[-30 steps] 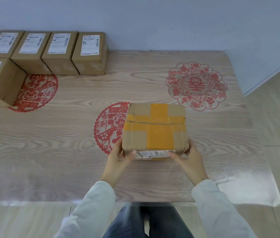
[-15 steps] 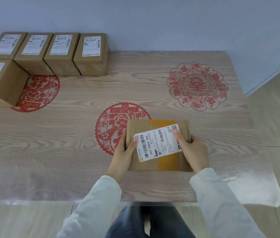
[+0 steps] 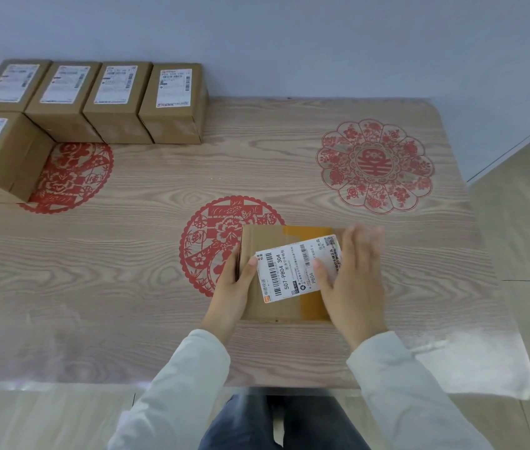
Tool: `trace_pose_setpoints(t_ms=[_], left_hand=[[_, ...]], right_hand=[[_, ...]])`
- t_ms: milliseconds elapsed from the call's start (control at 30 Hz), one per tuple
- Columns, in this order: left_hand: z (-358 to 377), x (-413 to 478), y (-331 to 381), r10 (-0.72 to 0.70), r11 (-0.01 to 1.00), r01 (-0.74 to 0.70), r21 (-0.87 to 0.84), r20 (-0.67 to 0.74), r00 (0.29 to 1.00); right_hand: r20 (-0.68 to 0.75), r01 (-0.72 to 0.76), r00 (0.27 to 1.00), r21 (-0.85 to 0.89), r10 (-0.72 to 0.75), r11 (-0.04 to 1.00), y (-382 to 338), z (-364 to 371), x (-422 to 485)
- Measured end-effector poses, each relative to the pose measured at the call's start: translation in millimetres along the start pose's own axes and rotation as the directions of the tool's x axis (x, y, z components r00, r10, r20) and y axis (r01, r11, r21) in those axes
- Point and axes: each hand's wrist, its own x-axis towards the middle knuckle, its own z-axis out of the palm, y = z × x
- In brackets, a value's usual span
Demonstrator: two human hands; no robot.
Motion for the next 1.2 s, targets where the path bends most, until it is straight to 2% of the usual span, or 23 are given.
trace_pose_setpoints(t_ms=[67, 167, 333, 567, 867, 933, 1000, 1067, 1200], left_hand=[[1, -1, 1, 0.017, 1.000, -0.017, 0.012, -0.008, 1.000], [2, -2, 2, 0.035, 0.999, -0.034, 0.025, -0.010, 0.999], [4, 1, 1, 0.023, 1.000, -0.023, 0.001, -0.015, 1.000], [4, 1, 0, 0.019, 1.000, -0.019, 0.001, -0.025, 1.000], [5, -1, 1, 0.046, 0.998, -0.044, 0.044, -0.040, 0.998], [4, -3, 2, 0.072, 0.996, -0.068, 0.051, -0.070, 0.995], [5, -9, 3, 0.087, 0.996, -0.082, 0.041, -0.134, 0.987], [5, -20, 1, 0.104, 0.994, -0.105, 0.005, -0.192, 0.976], [16, -46, -12, 0.113, 0.986, -0.146, -0.079, -0.323, 0.940]], right_hand=[[0.009, 0.208, 0.978, -0.101, -0.208, 0.973, -9, 9, 1], [0.066, 0.320, 0.947, -0.129, -0.313, 0.939, -15, 21, 3], [0.043, 0.352, 0.936, -0.184, -0.350, 0.918, -9, 28, 6], [0.023, 0.346, 0.937, -0.174, -0.348, 0.922, -10, 26, 7], [0.110, 0.350, 0.935, -0.138, -0.337, 0.926, -12, 22, 7], [0.095, 0.377, 0.925, -0.103, -0.368, 0.921, -13, 17, 9], [0.073, 0.365, 0.928, 0.020, -0.366, 0.931, -11, 8, 11], [0.087, 0.289, 0.945, 0.220, -0.314, 0.932, -2, -8, 13], [0.023, 0.184, 0.978, 0.363, -0.206, 0.913, 28, -39, 31]])
